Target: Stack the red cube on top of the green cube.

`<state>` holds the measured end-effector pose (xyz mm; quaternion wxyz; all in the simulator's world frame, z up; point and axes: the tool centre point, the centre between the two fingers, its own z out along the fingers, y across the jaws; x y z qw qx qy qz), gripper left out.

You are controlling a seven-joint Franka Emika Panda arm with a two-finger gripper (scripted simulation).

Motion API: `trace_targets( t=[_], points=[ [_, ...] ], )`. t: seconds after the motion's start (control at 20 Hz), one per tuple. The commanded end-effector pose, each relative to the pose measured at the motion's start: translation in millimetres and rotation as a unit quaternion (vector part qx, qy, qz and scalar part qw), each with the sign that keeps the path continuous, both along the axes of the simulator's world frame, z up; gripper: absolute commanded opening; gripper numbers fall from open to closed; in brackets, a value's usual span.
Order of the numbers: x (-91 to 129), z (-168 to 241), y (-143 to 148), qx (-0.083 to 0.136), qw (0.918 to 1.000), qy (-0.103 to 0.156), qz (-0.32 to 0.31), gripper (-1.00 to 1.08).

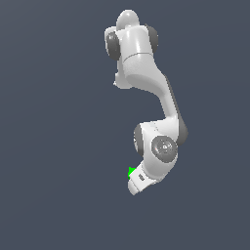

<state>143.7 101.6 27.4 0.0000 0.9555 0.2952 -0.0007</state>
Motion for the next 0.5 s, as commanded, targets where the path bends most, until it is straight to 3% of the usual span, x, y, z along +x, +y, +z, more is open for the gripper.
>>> trace_targets(
  t=[0.0, 0.25, 0.3, 0.45],
  points=[
    [0.4, -7.5, 0.1, 0.0, 1.0, -0.001, 0.0, 1.0],
    [1.7, -7.4, 0.4, 0.0, 1.0, -0.001, 0.0, 1.0],
    [1.7, -7.4, 0.4, 0.0, 1.0, -0.001, 0.0, -1.0],
    [1.7, -7.4, 0.4, 0.0, 1.0, -0.001, 0.0, -1.0]
  ],
)
